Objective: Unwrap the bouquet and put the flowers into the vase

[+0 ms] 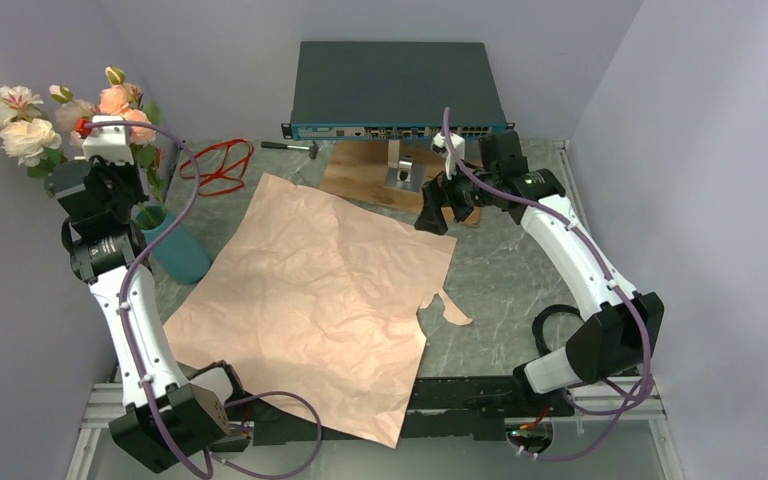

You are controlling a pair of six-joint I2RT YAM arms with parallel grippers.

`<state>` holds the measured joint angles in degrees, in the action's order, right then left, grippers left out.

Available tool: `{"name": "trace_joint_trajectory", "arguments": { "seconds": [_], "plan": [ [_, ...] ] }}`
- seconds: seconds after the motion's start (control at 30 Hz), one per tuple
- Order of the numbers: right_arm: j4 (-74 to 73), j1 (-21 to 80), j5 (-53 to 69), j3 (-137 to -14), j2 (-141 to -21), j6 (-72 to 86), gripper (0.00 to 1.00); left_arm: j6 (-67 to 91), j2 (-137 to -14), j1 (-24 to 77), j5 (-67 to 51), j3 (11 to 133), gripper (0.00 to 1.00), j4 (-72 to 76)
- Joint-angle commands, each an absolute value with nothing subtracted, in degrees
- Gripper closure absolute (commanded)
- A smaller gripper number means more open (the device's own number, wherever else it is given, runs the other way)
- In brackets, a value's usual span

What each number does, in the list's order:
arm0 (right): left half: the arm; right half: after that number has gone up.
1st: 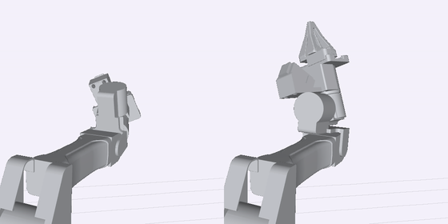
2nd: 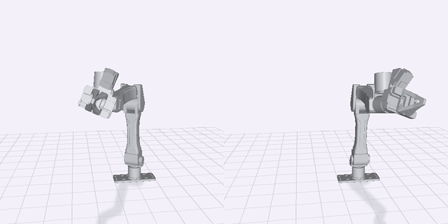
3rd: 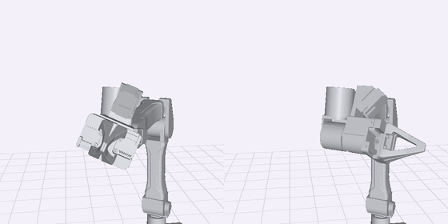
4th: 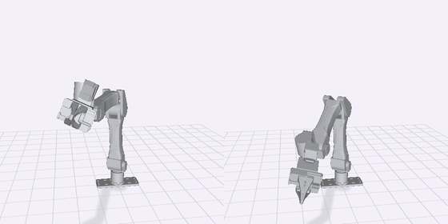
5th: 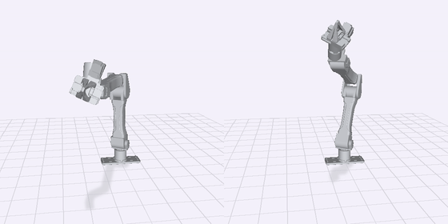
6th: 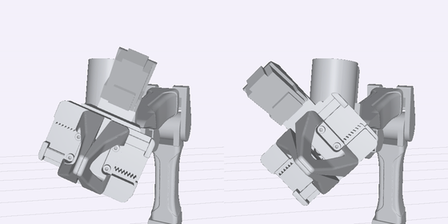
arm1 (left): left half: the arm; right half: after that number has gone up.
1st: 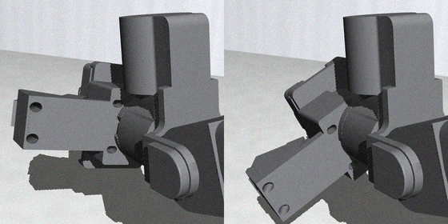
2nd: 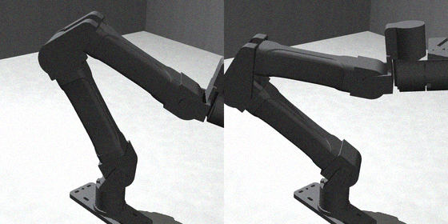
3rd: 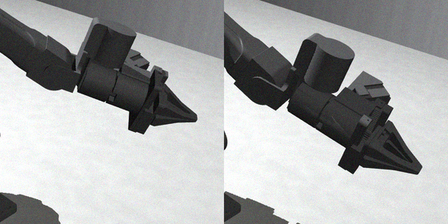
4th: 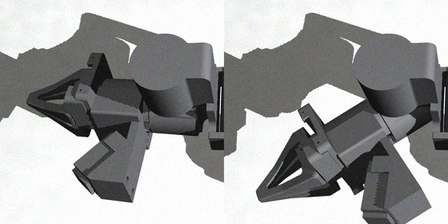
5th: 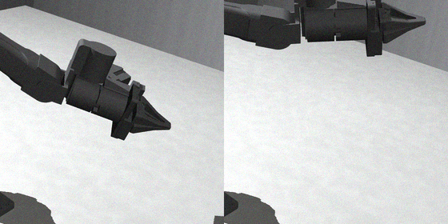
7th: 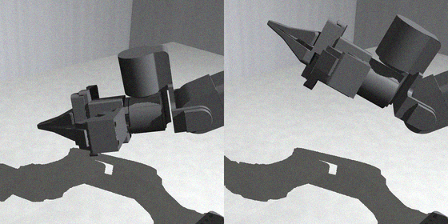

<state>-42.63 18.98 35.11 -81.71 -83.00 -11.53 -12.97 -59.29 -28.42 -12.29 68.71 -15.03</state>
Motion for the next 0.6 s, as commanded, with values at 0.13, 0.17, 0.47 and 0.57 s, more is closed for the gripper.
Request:
{"name": "trace_joint_trajectory", "arguments": {
  "seconds": [0.13, 0.17, 0.47, 0.57],
  "plan": [
    [-44.77, 19.34, 35.45, -84.70, -84.68, -14.85, 0.05, -13.14, -62.82, -28.81, -12.84, 66.47, 1.00, -9.66],
    [-44.96, 19.33, 35.24, -84.72, -84.73, -15.12, 0.05, -13.10, -63.24, -28.79, -12.67, 66.31, 1.00, -9.88],
    [-44.68, 19.36, 33.74, -83.96, -86.17, -18.00, 0.02, -10.33, -66.53, -29.27, -9.75, 67.95, 0.81, -19.68],
    [-45.56, 19.34, 33.23, -84.43, -87.49, -19.90, 0.02, -10.11, -65.46, -29.26, -10.93, 68.58, 0.77, -22.99]
  ]
}}
